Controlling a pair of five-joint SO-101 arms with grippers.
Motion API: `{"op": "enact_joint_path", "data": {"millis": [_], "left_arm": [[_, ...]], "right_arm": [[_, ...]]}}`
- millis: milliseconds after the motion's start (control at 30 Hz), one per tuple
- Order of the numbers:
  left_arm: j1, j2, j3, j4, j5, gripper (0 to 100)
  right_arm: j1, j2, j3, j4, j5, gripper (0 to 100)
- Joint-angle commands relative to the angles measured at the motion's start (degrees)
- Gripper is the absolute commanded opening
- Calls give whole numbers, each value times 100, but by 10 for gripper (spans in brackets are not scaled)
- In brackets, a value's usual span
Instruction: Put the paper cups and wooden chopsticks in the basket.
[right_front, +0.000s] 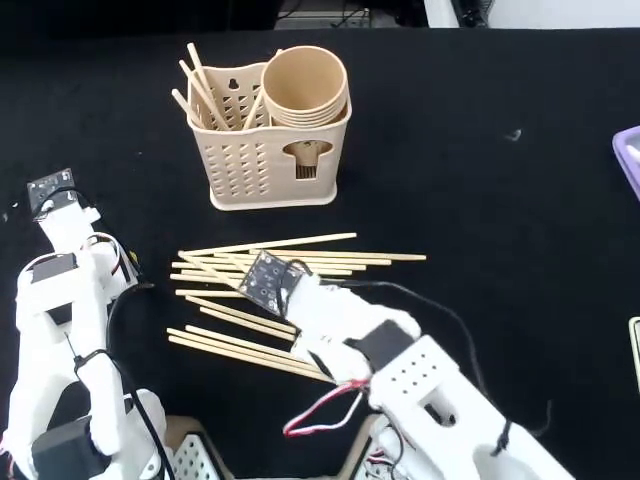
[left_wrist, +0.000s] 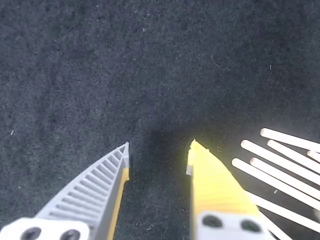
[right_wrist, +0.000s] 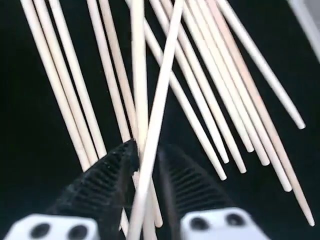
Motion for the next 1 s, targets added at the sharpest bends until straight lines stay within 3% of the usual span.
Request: {"op": "enact_joint_path", "data": {"millis": [0,200,400,533,733,833,967], "left_arm": [[13,-18,-31,-70,-9,188],[66,-62,-57,97,-220,188],[330,-70,-699,1336,-703,188],[936,-79,-980,1864,-1415,188],[2281,-79,-1015,2400,-3262,188],[2914,-79,-1015,2760,-3851,188],[3600,-79,-1077,3191,-4123,191]], "right_arm": [[79,541,-567,149,-44,198],[193,848,-857,193,-44,158],[738,-145,-1182,1055,-9,158],[1556,-1297,-1332,1653,-9,158],[3358,-2422,-752,1697,-44,158],[3833,-2510,-418,1565,-9,158],[4176,-2510,40,1073,-44,158]]}}
